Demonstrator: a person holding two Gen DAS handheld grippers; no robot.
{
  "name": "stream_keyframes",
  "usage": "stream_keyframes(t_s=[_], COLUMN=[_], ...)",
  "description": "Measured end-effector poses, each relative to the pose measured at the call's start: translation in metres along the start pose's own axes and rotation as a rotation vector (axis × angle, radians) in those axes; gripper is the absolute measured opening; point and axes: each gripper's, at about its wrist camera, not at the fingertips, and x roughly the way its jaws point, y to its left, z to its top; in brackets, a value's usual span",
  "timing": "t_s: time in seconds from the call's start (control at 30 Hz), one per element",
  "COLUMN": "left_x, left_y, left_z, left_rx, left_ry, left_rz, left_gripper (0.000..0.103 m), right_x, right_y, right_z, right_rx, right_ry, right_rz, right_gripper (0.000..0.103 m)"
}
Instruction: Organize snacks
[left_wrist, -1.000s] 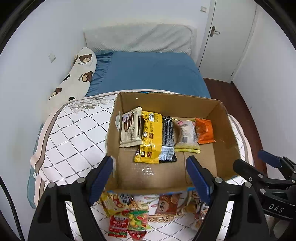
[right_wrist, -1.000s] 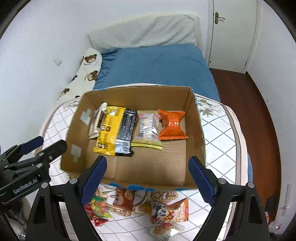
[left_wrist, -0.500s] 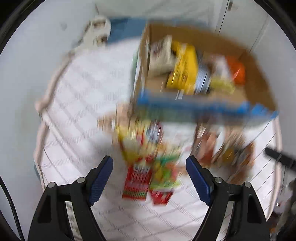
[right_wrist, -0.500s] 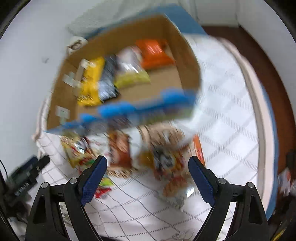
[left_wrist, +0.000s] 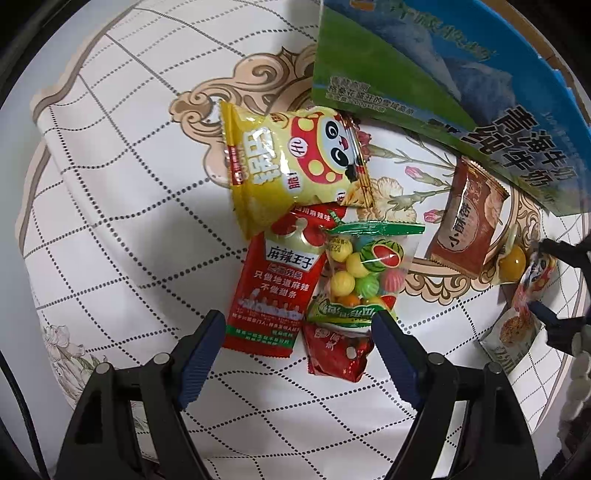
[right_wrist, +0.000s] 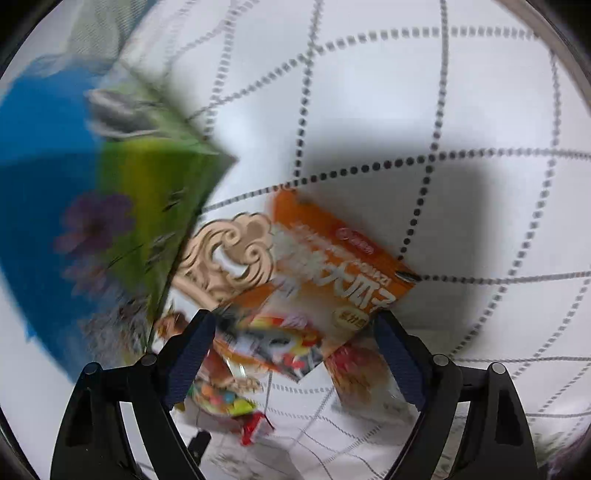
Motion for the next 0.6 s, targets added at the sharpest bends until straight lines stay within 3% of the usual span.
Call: stream_keyframes(t_s=[0.03,0.13,0.2,0.37,0.53,0.6], left_x=[0.002,0.009,0.016,0.036,0.058,0.058], left_y=[-0.001,-0.006,-0.014,-0.037,-0.055,-0.063], left_z=[0.002,0.013,0.019,0.035,0.046,0.048], left_rx=[0.0,0.008,0.027,0.084,0.137,0.162], left_ry=[0.007,0.028,0.037,0.058,0.066,0.045], left_rz=[-0.008,-0.031,-0.036,-0.015,-0.008,0.004], left_gripper=[0.08,0.08,0.08,0.08,0.079,0.068], right_x=[0.007,0.011,0.012,0.016,0.028,0.035], right_y=[0.002,0.018,0.034,0.06,0.073,0.078], right_z=[0.0,-0.005,-0.015,-0.045,-0.07,-0.078], right_rx=[-0.007,-0.137,-0.291,-0.634,-0.837,-0.901], right_ry=[0.001,-0.018,-0.016,0.023,0.042,0.052], right_rz=[-0.002,-0.106,-0.166,-0.333,-0.429,-0.447], right_gripper=[0.075,0.058,0.051,0.049,0.049,0.049])
